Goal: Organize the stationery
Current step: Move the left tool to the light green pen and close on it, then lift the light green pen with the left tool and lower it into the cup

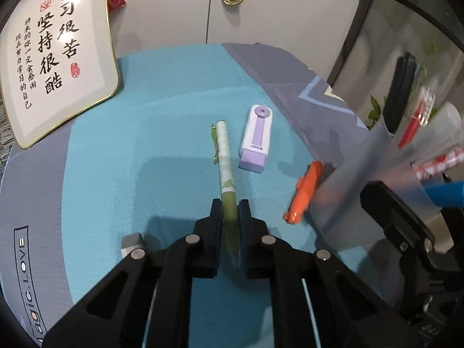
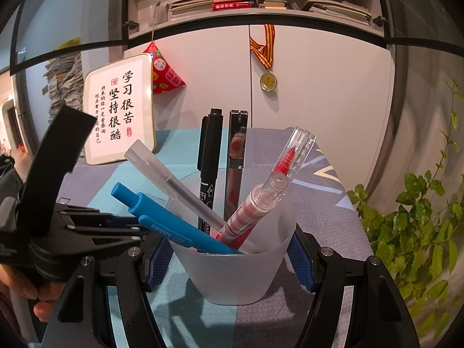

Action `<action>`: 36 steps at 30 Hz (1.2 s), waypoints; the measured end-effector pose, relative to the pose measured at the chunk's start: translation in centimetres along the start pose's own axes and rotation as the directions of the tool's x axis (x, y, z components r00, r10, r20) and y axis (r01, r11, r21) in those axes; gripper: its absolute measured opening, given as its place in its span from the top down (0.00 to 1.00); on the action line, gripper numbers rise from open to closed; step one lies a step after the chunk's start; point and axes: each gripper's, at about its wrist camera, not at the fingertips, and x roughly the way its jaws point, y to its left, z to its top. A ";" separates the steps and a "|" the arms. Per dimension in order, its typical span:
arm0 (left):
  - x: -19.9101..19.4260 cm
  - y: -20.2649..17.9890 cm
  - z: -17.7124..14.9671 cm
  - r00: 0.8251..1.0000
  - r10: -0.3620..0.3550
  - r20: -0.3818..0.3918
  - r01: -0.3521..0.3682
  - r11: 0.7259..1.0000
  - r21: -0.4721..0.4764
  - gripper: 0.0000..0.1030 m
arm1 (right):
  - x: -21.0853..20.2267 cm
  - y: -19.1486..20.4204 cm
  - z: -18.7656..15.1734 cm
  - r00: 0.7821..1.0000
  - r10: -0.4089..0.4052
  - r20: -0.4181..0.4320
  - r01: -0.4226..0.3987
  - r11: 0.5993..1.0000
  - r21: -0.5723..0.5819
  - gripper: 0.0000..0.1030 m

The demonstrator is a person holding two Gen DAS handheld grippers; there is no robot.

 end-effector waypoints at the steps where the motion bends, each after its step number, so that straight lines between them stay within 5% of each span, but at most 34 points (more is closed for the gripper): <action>1: -0.1 0.1 -0.1 1.000 -0.002 -0.005 0.002 1.000 -0.010 0.92 | 0.0 0.0 0.0 1.000 0.000 0.000 0.000 1.000 0.000 0.31; 12: -4.0 2.0 -4.0 0.997 -0.016 -0.080 0.010 0.997 -0.083 0.91 | 0.0 0.0 0.0 1.000 0.000 0.000 0.000 1.000 0.000 0.31; 17: -3.6 1.6 -1.5 0.999 0.023 -0.026 -0.024 0.999 -0.048 0.70 | 0.0 -0.1 0.0 1.000 0.001 0.000 -0.001 1.000 0.001 0.31; 27: 1.4 1.8 2.8 0.992 0.108 -0.063 -0.110 0.993 -0.032 0.74 | 0.0 0.0 0.0 1.000 0.002 0.000 -0.002 1.000 0.001 0.31; 28: 1.6 1.7 3.0 0.991 0.117 -0.059 -0.118 0.993 -0.019 0.89 | 0.0 0.0 0.0 1.000 0.002 0.000 -0.002 1.000 0.001 0.31; 36: -3.2 2.0 2.7 0.997 0.066 0.027 -0.065 0.997 -0.043 0.88 | 0.0 0.0 0.0 1.000 0.001 0.000 -0.001 1.000 0.001 0.31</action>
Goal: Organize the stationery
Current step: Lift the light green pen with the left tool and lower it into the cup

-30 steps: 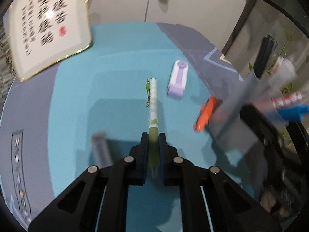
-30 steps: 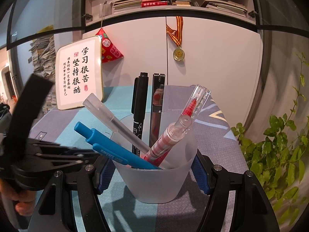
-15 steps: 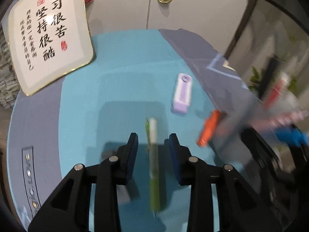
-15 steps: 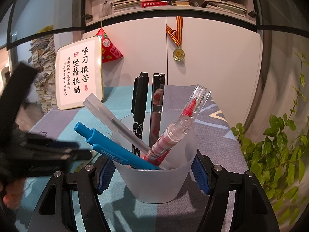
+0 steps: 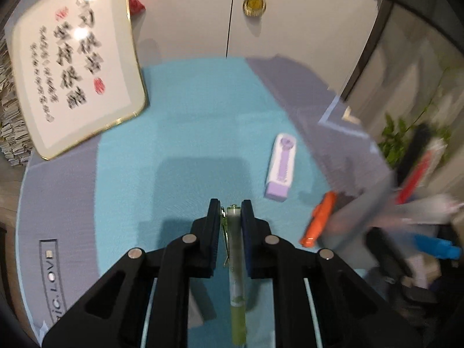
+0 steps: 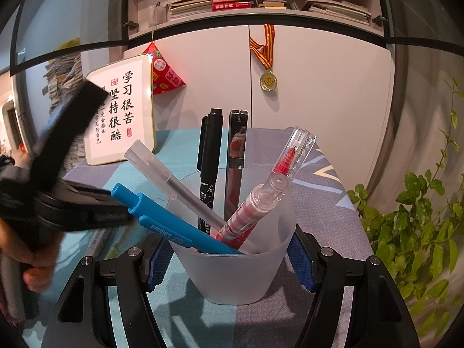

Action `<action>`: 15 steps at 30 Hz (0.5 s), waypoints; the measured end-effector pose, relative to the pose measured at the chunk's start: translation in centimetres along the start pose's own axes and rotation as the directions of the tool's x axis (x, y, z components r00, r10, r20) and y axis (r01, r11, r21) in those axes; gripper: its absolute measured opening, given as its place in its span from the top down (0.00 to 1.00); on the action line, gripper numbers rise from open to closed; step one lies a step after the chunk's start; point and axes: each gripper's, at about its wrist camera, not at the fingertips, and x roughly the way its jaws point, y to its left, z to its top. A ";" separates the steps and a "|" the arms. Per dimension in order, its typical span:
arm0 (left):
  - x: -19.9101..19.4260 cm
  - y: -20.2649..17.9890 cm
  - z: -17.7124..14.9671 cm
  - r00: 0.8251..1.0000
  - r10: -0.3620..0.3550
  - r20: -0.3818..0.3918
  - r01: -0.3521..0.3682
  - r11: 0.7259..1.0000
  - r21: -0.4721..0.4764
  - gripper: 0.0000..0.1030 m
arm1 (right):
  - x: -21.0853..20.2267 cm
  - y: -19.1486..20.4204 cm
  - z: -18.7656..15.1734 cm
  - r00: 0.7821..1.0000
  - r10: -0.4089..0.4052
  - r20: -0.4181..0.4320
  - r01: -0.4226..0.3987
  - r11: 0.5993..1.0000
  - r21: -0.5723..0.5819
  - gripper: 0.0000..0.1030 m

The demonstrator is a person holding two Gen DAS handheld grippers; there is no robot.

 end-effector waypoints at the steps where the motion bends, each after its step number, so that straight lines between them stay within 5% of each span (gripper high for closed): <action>1: -1.3 0.1 0.1 1.000 -0.013 0.028 0.013 1.000 -0.003 0.88 | 0.0 0.0 0.0 1.000 0.000 0.000 0.000 1.000 0.000 0.31; 8: -8.9 0.3 0.4 0.978 -0.100 0.185 0.105 0.994 -0.015 0.88 | 0.0 0.0 0.0 1.000 0.000 0.000 0.000 1.000 0.000 0.31; 15: -15.0 -1.5 1.4 0.913 -0.203 0.353 0.210 0.977 0.019 0.88 | 0.0 0.0 0.0 1.000 0.001 0.000 -0.001 1.000 0.000 0.31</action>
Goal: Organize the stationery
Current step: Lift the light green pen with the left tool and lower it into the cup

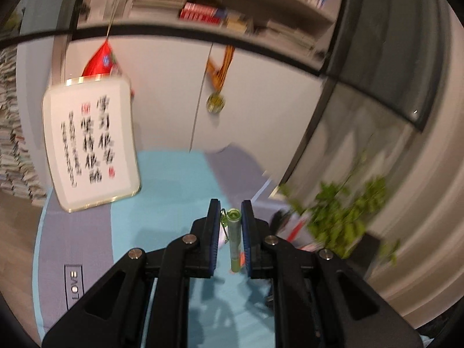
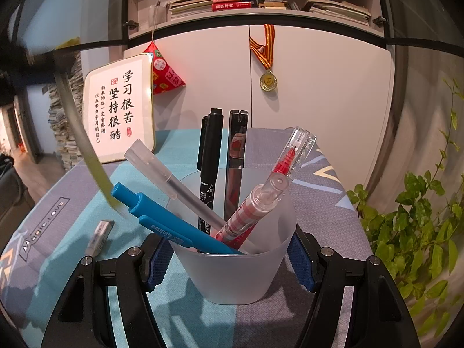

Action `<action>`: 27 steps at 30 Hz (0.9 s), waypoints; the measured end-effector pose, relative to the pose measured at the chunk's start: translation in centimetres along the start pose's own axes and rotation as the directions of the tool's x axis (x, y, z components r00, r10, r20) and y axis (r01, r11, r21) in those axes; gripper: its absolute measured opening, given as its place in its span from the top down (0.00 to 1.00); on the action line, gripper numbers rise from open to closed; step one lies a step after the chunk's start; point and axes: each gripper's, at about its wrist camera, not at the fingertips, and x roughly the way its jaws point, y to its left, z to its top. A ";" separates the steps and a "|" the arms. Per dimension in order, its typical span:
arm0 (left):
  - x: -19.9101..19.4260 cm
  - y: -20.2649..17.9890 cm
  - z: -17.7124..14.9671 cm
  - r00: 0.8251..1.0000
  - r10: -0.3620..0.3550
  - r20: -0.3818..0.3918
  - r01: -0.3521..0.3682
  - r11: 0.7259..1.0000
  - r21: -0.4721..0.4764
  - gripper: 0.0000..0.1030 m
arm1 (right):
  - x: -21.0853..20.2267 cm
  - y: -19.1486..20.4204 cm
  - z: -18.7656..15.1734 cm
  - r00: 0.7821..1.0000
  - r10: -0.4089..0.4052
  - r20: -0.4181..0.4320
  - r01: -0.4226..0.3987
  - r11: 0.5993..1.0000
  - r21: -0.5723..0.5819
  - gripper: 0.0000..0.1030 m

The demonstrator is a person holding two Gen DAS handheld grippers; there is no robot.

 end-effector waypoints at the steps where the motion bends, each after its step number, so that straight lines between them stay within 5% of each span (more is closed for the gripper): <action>1: -0.8 -0.3 0.4 1.000 -0.017 0.026 0.017 1.000 -0.002 0.88 | 0.0 0.0 0.0 1.000 0.000 0.000 0.000 1.000 0.000 0.31; 6: -2.4 -1.8 1.6 0.990 -0.087 0.111 0.089 0.996 -0.010 0.88 | 0.0 0.0 0.0 1.000 0.000 0.000 0.000 1.000 0.000 0.31; 16: 0.8 -4.6 0.2 0.981 -0.140 0.134 0.135 0.990 0.050 0.88 | 0.0 0.0 0.0 1.000 0.000 0.000 0.000 1.000 0.000 0.31; 27: 5.0 -4.7 -1.3 0.991 -0.117 0.057 0.112 0.990 0.089 0.88 | 0.0 0.0 0.0 1.000 -0.001 0.000 0.001 1.000 0.000 0.31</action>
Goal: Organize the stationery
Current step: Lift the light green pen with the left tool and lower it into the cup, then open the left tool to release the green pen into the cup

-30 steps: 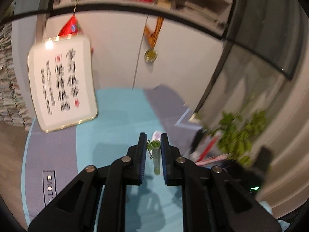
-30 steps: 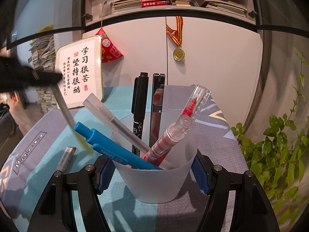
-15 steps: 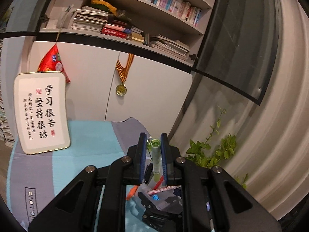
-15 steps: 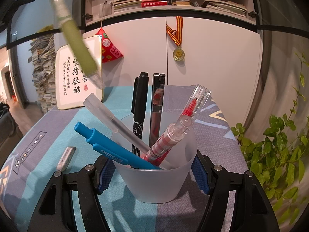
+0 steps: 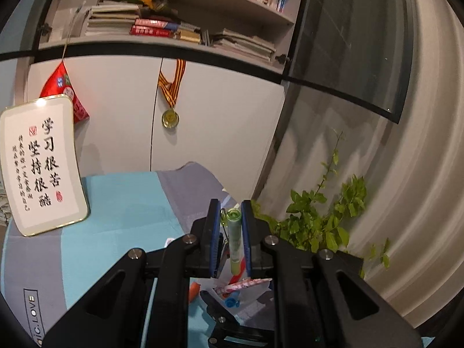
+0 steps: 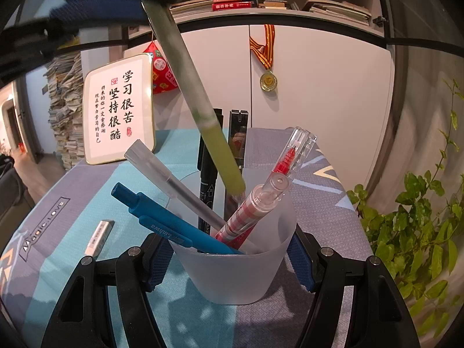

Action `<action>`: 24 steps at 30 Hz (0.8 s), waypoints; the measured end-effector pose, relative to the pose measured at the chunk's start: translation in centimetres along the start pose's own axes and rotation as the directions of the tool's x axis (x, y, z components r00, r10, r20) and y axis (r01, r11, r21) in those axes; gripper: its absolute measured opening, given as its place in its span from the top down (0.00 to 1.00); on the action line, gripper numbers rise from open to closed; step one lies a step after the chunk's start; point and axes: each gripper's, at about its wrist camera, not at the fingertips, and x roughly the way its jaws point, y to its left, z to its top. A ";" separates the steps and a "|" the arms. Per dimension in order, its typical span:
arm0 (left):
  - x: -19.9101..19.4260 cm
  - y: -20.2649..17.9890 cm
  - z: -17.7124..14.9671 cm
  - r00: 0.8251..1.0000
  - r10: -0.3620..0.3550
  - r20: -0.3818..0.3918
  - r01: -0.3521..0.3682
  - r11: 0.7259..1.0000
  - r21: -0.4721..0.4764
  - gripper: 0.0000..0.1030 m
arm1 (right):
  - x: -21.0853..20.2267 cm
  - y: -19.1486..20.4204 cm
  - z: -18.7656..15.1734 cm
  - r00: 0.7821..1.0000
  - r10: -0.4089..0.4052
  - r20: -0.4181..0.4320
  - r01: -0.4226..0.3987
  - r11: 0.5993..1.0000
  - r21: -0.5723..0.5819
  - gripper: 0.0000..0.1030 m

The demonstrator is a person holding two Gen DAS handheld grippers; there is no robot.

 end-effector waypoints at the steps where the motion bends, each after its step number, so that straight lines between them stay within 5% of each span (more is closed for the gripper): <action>1: 0.2 0.0 -0.1 1.000 0.005 -0.006 -0.005 1.000 0.001 0.88 | 0.0 0.0 0.0 1.000 0.000 0.000 0.000 1.000 0.000 0.31; 17: 2.2 0.5 -1.2 0.995 -0.008 -0.103 0.008 1.000 -0.002 0.88 | 0.0 0.0 0.0 1.000 0.000 0.000 0.000 1.000 0.000 0.31; 24: 0.0 2.2 -0.1 0.999 -0.003 -0.043 0.001 0.999 -0.052 0.71 | -0.1 0.0 0.0 1.000 0.000 0.000 0.000 1.000 0.000 0.31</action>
